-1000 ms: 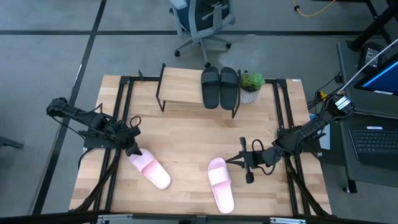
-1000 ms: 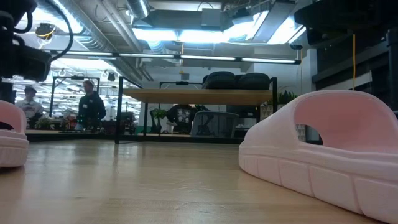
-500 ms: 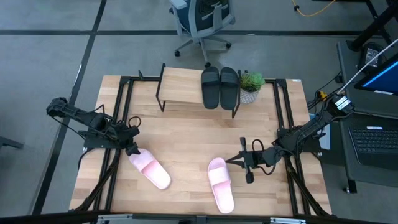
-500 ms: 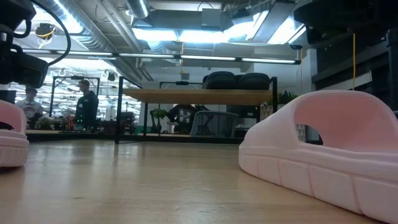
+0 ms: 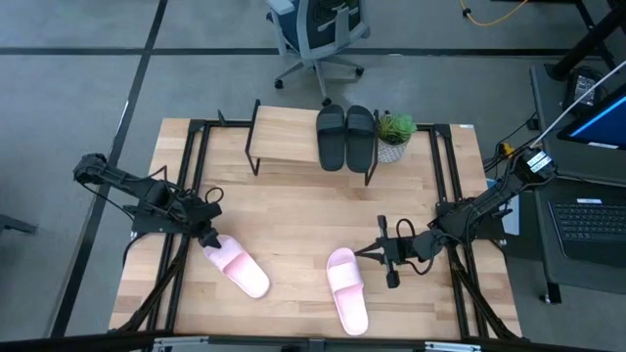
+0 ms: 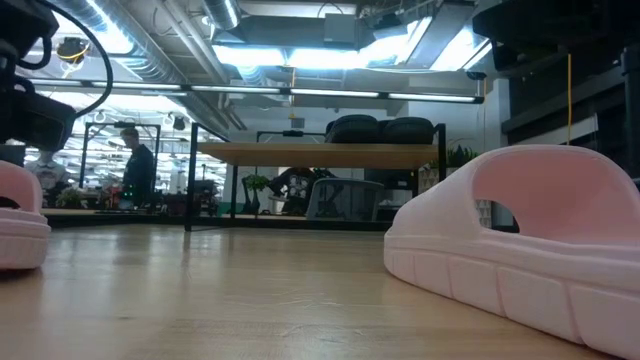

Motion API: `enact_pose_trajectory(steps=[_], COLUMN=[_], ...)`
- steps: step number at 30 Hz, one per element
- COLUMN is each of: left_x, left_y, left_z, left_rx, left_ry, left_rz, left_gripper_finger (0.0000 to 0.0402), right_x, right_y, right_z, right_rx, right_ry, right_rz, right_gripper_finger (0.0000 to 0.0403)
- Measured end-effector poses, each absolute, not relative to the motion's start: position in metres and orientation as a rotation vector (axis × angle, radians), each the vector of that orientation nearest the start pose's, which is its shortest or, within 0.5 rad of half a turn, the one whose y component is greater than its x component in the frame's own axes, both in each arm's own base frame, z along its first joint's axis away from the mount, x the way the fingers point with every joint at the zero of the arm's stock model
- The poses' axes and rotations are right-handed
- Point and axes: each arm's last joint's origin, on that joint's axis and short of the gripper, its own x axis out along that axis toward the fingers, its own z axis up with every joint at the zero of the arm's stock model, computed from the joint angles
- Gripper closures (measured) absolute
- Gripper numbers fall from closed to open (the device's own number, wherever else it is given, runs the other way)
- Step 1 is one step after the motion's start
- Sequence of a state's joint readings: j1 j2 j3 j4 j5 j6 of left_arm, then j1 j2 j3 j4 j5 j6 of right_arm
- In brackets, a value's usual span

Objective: Pick and place slides into the shelf
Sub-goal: Put the left pink slides on the shelf

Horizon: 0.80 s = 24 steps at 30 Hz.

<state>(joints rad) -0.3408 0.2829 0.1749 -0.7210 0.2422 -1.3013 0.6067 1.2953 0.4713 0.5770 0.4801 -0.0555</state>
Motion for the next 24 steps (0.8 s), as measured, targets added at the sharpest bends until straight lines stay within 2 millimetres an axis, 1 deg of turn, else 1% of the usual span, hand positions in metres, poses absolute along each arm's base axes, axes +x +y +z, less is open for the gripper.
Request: enact_pose_trajectory(steps=[4,24], left_x=[0.0757,0.0759], left_y=[-0.0343,-0.0346], left_z=[0.1412,0.1417], left_rx=[-1.148,-1.181], left_ry=[1.049,1.053], left_rz=[0.057,0.066], left_gripper_finger=[0.0305,0.0305], right_x=[0.2124,0.2124], right_y=[0.1311,0.1312], right_z=[0.1957,0.1959], right_rx=[-0.183,-0.180], right_ry=[0.208,0.206], right_rz=[0.132,0.132], right_gripper_finger=[0.0398,0.0398])
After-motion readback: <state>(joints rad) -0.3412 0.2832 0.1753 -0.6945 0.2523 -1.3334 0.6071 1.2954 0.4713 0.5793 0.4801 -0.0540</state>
